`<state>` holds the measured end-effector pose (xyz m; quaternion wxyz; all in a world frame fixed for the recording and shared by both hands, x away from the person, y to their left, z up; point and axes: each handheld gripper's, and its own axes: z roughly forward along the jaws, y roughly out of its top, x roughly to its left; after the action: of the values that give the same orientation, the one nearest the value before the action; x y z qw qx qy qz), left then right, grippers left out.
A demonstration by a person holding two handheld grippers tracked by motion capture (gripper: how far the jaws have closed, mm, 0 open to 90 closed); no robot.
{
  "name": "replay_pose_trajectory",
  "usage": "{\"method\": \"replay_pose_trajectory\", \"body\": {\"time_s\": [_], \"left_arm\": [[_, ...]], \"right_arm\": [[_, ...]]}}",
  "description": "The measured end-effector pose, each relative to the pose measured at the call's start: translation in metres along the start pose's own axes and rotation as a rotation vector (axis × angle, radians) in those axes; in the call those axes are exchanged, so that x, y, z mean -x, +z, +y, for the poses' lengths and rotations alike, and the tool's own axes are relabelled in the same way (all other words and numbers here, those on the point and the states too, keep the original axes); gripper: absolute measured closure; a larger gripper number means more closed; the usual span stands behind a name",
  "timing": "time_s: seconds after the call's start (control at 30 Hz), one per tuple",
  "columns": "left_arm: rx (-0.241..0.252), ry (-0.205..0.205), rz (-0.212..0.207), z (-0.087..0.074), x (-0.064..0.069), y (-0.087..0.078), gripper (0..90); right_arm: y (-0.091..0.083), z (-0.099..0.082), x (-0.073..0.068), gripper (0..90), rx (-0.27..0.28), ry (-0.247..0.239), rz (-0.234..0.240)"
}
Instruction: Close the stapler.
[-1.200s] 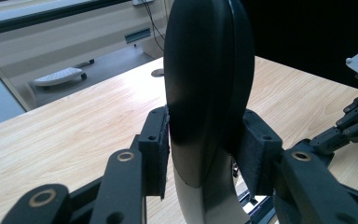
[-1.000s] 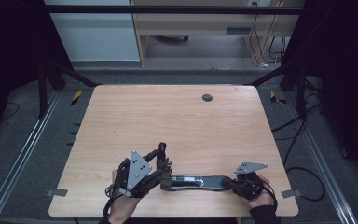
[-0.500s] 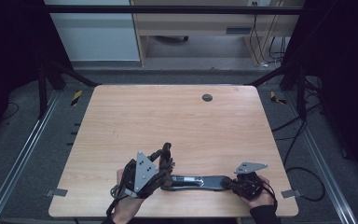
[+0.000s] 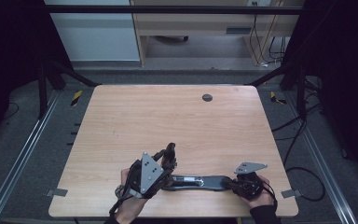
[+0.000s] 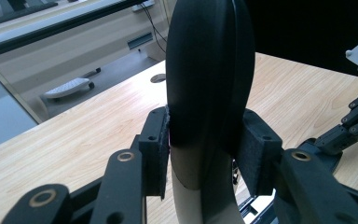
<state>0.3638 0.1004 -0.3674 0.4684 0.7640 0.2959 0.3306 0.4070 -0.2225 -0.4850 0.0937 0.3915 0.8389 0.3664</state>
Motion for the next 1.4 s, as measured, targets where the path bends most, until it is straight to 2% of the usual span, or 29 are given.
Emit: {"method": "replay_pose_trajectory", "body": {"time_s": [0.33, 1.4], "left_arm": [[0.000, 0.049, 0.013, 0.003, 0.011, 0.007, 57.6], [-0.010, 0.104, 0.041, 0.007, 0.027, 0.016, 57.6]], "right_arm": [[0.000, 0.000, 0.000, 90.0, 0.001, -0.002, 0.002], [0.000, 0.000, 0.000, 90.0, 0.002, -0.001, 0.004]]}}
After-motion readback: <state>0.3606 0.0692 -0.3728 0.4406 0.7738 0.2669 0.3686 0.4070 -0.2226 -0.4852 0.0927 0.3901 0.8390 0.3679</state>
